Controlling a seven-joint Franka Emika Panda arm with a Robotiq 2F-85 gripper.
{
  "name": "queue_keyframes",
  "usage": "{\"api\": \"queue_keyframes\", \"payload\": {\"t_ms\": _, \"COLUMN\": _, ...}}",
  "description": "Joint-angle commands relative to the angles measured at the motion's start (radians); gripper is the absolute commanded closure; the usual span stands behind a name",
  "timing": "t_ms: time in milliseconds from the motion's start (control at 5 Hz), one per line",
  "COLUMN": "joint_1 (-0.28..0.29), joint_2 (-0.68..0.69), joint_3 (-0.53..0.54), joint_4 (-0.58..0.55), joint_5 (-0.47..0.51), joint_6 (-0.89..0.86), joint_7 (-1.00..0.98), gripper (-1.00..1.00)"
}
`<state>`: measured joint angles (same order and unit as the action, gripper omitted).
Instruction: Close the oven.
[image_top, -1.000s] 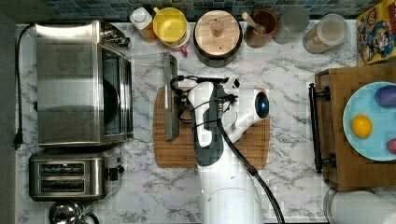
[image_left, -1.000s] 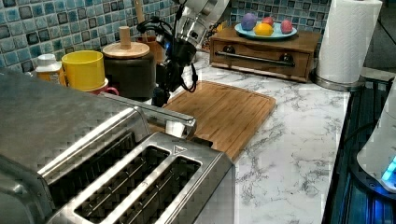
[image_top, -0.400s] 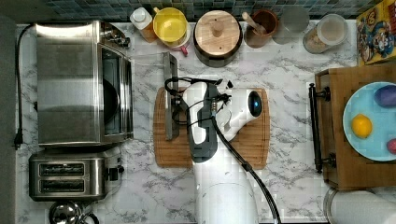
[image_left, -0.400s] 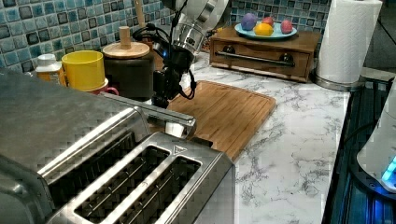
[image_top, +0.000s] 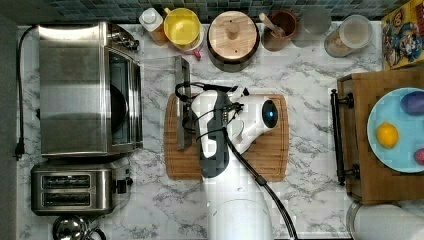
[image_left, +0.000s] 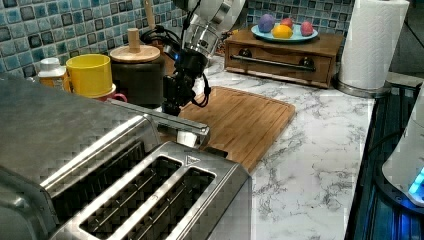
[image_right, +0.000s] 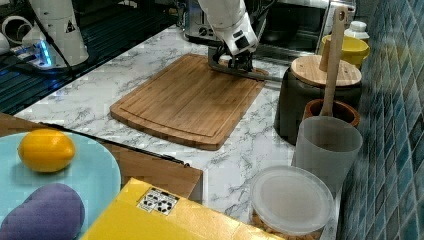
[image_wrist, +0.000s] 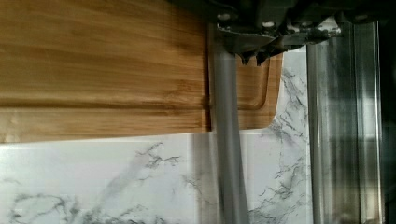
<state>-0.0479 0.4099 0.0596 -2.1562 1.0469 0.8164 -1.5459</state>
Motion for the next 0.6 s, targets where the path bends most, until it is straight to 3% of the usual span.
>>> {"api": "queue_keyframes", "payload": {"t_ms": 200, "joint_1": 0.172, "joint_2": -0.281, "joint_3": 0.141, "joint_4": 0.081, "joint_5": -0.098, "joint_6": 0.028, "joint_7": 0.196, "gripper": 1.0}}
{"api": "queue_keyframes", "payload": {"t_ms": 400, "joint_1": 0.203, "joint_2": -0.293, "joint_3": 0.154, "joint_4": 0.099, "joint_5": -0.195, "joint_6": 0.051, "joint_7": 0.29, "gripper": 1.0}}
{"api": "queue_keyframes", "payload": {"t_ms": 600, "joint_1": 0.26, "joint_2": -0.281, "joint_3": 0.156, "joint_4": 0.111, "joint_5": -0.501, "joint_6": 0.129, "joint_7": 0.54, "gripper": 1.0}}
